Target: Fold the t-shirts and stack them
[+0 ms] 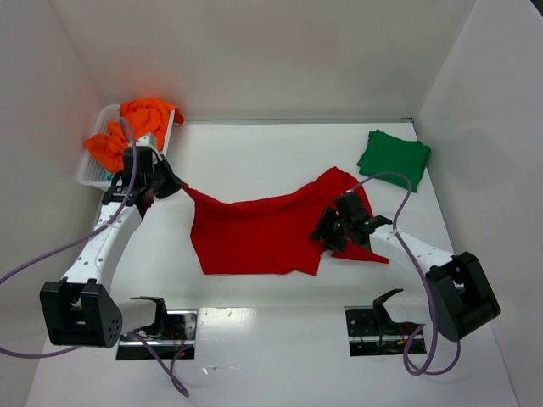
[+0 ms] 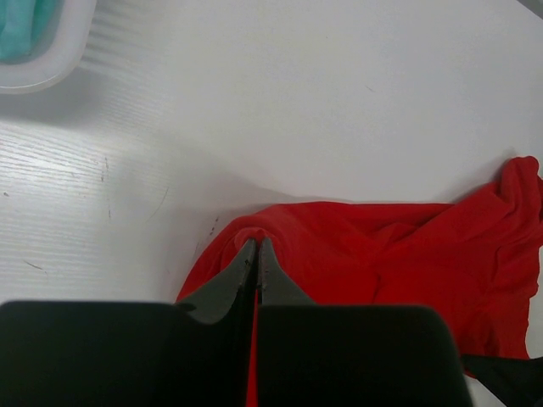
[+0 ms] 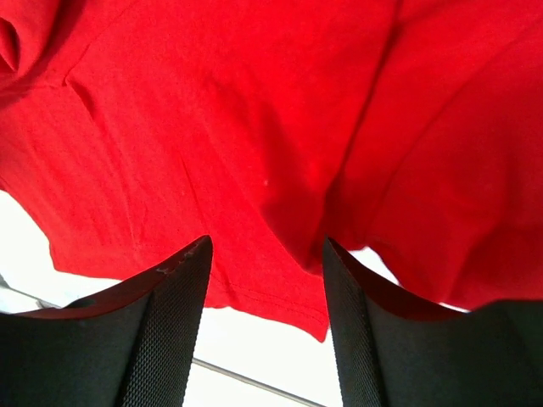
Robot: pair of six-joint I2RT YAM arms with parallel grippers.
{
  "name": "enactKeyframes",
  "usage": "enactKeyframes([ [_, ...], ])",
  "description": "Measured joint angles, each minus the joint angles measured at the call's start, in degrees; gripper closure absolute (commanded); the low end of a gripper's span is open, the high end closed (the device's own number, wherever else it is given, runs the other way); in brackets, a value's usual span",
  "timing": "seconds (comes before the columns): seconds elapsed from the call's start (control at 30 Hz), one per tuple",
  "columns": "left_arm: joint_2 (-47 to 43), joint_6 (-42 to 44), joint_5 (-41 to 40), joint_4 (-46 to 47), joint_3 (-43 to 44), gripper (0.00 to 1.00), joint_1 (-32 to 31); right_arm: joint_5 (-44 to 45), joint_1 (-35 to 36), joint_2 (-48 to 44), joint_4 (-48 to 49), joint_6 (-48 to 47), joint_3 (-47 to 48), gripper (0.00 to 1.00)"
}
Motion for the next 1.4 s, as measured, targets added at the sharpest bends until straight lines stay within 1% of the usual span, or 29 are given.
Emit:
enactKeyframes([
  [0.23, 0.0, 0.0, -0.1, 0.0, 0.0, 1.00, 0.0, -0.3, 3.0, 5.0, 1.9, 0.5, 0.0, 0.41],
  [0.3, 0.0, 0.0, -0.1, 0.0, 0.0, 1.00, 0.0, -0.3, 3.4, 5.3, 1.9, 0.7, 0.0, 0.45],
  [0.33, 0.0, 0.0, -0.1, 0.0, 0.0, 1.00, 0.0, -0.1, 3.4, 5.3, 1.9, 0.7, 0.0, 0.53],
  [0.4, 0.1, 0.0, -0.3, 0.0, 0.0, 1.00, 0.0, 0.3, 3.4, 5.3, 1.9, 0.8, 0.0, 0.63],
  [0.47, 0.2, 0.0, -0.4, 0.0, 0.0, 1.00, 0.0, 0.6, 3.4, 5.3, 1.9, 1.2, 0.0, 0.77],
  [0.5, 0.3, 0.0, -0.4, 0.0, 0.0, 1.00, 0.0, 0.8, 3.4, 5.3, 1.9, 1.1, 0.1, 0.90],
  [0.53, 0.4, 0.0, -0.4, 0.0, 0.0, 1.00, 0.0, 1.1, 3.4, 5.3, 1.9, 1.1, 0.1, 0.97],
  [0.57, 0.5, 0.0, -0.5, 0.0, 0.0, 1.00, 0.0, 1.3, 3.4, 5.3, 1.8, 0.9, 0.2, 1.00],
  [0.73, 0.5, 0.0, -0.5, 0.1, 0.0, 1.00, 0.0, 4.7, 3.4, 5.3, 0.9, 1.3, 3.0, 1.00],
  [0.8, 0.5, 0.0, -0.5, 0.1, 0.0, 1.00, 0.0, 7.1, 3.4, 5.3, -1.2, 1.0, 6.6, 1.00],
  [0.93, 1.3, 0.6, -0.4, -1.0, 2.6, 1.00, 0.2, 9.6, 1.8, 5.3, -3.8, -0.9, 16.5, 1.00],
  [1.0, 2.1, 1.3, -0.4, -1.4, 5.6, 1.00, 0.6, 10.8, -1.9, 5.5, -5.0, -2.6, 25.5, 1.00],
  [1.03, 2.2, 1.4, -0.4, -1.6, 7.0, 1.00, 0.7, 11.1, -2.6, 5.5, -4.7, -3.0, 27.4, 1.00],
  [1.1, 2.3, 1.6, -0.2, -1.9, 10.3, 1.00, 1.3, 12.2, -6.2, 5.7, -5.4, -4.8, 36.2, 1.00],
  [1.2, 2.3, 1.9, 0.0, -2.3, 15.6, 1.00, 1.9, 13.2, -9.6, 5.8, -5.6, -7.6, 47.4, 1.00],
  [1.33, 0.9, 2.3, 0.1, -3.1, 21.3, 1.00, 2.0, 14.3, -11.7, 4.4, -6.0, -10.3, 56.4, 1.00],
  [1.4, -0.5, 2.7, 0.1, -3.6, 23.1, 1.00, 2.0, 14.3, -12.2, 3.0, -6.8, -11.0, 58.1, 1.00],
])
